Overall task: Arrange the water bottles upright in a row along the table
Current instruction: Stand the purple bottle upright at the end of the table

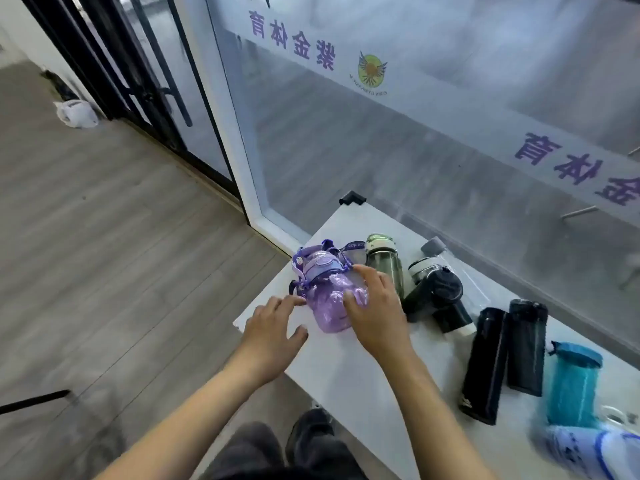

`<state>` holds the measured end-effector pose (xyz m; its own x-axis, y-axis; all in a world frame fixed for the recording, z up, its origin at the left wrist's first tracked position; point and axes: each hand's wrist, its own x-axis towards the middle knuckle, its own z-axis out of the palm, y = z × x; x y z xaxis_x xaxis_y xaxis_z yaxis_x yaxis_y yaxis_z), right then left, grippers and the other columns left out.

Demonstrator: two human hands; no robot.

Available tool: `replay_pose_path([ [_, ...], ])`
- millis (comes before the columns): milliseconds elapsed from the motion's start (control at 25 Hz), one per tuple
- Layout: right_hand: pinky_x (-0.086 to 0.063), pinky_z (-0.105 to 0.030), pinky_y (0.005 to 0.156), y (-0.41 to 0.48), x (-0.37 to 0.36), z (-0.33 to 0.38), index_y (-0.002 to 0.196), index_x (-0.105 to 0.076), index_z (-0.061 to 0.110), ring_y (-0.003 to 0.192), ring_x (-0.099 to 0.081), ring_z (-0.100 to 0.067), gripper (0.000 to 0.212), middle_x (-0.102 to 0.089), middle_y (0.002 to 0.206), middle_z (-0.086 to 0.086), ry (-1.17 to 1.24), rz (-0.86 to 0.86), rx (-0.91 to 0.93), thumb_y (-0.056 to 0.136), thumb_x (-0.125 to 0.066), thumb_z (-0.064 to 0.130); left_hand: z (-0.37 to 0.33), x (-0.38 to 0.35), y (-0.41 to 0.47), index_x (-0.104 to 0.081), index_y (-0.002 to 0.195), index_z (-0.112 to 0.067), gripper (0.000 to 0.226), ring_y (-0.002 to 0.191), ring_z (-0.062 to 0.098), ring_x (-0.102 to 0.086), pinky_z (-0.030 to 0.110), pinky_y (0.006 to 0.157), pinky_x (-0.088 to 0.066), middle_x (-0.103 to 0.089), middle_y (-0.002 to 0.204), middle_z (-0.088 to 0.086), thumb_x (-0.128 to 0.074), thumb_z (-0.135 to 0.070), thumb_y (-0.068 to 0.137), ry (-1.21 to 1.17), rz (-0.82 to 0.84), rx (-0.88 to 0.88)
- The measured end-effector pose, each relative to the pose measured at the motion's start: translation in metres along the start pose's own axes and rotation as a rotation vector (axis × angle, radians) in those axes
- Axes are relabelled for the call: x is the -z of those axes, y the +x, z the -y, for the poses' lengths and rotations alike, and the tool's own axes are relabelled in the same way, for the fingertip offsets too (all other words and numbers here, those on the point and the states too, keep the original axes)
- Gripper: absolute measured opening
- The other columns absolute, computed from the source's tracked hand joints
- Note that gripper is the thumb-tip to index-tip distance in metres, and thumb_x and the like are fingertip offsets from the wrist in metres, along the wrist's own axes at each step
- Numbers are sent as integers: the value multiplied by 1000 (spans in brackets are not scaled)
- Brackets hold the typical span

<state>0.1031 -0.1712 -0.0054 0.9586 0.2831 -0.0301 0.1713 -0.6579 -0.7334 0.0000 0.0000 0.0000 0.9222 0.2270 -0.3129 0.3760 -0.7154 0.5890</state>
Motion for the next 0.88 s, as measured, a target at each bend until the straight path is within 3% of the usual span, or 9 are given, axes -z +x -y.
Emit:
replay_pose_path([
  [120, -46, -40, 98, 38, -15, -14, 133, -56, 23, 111, -56, -24, 43, -56, 122, -4, -65, 111, -42, 90, -64, 27, 1, -4, 34, -52, 122, -34, 33, 114, 16, -53, 34, 95, -43, -57, 123, -5, -55, -34, 89, -238, 37, 154],
  [240, -38, -39, 106, 76, -30, -22, 137, -53, 15, 121, -51, -32, 43, -53, 129, -14, -110, 288, -176, 96, -58, 27, -8, 4, 70, -54, 118, -28, 24, 85, 10, -54, 32, 78, -45, -65, 102, 0, -55, -23, 94, -572, 97, 480],
  [360, -37, -41, 110, 111, -47, -33, 142, -47, 15, 124, -50, -36, 47, -49, 135, -19, -149, 380, -285, 101, -49, 37, -11, 7, 109, -49, 121, -31, 25, 75, 9, -51, 40, 86, -50, -60, 86, -6, -47, -25, 97, -689, 73, 625],
  [520, -38, -39, 105, 142, -65, -42, 145, -45, 15, 130, -49, -37, 53, -49, 143, -20, -82, 439, -458, 103, -39, 46, -5, 2, 143, -51, 118, -37, 23, 73, 16, -59, 47, 90, -55, -66, 87, -3, -40, -34, 98, -765, 119, 718],
  [680, -32, -28, 93, 151, -71, -41, 143, -50, 8, 133, -48, -29, 56, -51, 147, -15, 121, 523, -603, 107, -30, 46, -9, -6, 162, -61, 115, -32, 32, 57, 16, -58, 31, 60, -57, -63, 80, -2, -36, -22, 98, -924, 135, 750],
  [760, -31, -26, 91, 151, -74, -43, 142, -51, 8, 128, -49, -25, 55, -51, 146, -13, 185, 540, -638, 107, -31, 46, -13, -7, 168, -61, 120, -28, 37, 52, 11, -58, 28, 53, -55, -63, 78, -4, -36, -15, 95, -949, 110, 762],
  [880, -34, -28, 90, 146, -75, -42, 137, -55, 9, 110, -50, -17, 49, -57, 139, -10, 279, 448, -632, 106, -39, 43, -14, -5, 175, -57, 126, -28, 39, 54, 11, -57, 29, 54, -55, -63, 84, -4, -42, -15, 92, -970, 70, 766],
])
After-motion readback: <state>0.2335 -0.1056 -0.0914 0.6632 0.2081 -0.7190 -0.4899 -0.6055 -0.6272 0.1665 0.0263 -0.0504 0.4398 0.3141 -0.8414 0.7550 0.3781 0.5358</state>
